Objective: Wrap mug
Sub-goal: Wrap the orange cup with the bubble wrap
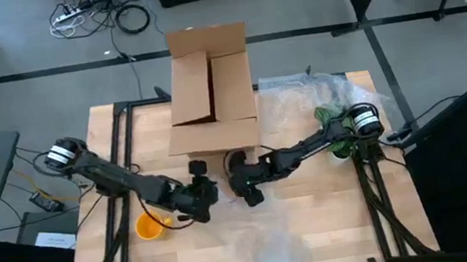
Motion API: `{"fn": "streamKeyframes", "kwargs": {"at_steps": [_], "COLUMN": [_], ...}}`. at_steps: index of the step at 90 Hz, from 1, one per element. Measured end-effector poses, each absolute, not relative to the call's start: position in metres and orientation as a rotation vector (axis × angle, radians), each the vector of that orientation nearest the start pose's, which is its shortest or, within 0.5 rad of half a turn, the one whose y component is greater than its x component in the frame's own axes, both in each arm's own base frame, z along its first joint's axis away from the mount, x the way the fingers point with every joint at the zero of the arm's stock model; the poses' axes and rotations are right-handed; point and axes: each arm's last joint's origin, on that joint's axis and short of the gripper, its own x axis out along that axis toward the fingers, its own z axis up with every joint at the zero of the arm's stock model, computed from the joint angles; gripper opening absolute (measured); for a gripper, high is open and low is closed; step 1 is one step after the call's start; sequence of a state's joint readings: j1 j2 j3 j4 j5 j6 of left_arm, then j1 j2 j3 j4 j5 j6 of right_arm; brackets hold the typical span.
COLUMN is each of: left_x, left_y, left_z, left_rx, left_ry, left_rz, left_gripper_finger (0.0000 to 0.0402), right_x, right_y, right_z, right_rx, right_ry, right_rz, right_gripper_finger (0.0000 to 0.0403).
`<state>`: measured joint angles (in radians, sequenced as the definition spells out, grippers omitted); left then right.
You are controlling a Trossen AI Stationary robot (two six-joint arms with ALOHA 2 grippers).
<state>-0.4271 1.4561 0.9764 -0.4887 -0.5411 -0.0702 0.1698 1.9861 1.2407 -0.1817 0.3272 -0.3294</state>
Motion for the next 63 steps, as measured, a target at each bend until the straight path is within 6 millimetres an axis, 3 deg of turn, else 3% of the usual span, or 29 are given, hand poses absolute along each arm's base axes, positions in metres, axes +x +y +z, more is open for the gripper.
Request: {"fn": "streamKeyframes", "kwargs": {"at_steps": [14,26,38,63], "left_x": [0.252,0.251,0.257,0.264], "left_y": [-0.099,-0.089,-0.075,-0.056], "left_z": [0.24,0.241,0.226,0.197], "left_rx": [0.216,0.11,-0.016,-0.168], "left_ry": [0.904,0.826,0.748,0.591], "left_rz": [0.133,0.303,0.406,0.344], "left_gripper_finger": [0.0073,0.0073,0.0072,0.0074], "right_x": [0.398,0.396,0.393,0.388], "right_y": [0.074,0.085,0.093,0.109], "right_z": [0.148,0.146,0.147,0.148], "right_rx": [-0.693,-0.824,-0.886,-0.912], "right_ry": [0.904,0.9,0.892,0.877], "right_rz": [-0.106,-0.197,-0.254,-0.279], "right_gripper_finger": [0.036,0.036,0.036,0.036]}}
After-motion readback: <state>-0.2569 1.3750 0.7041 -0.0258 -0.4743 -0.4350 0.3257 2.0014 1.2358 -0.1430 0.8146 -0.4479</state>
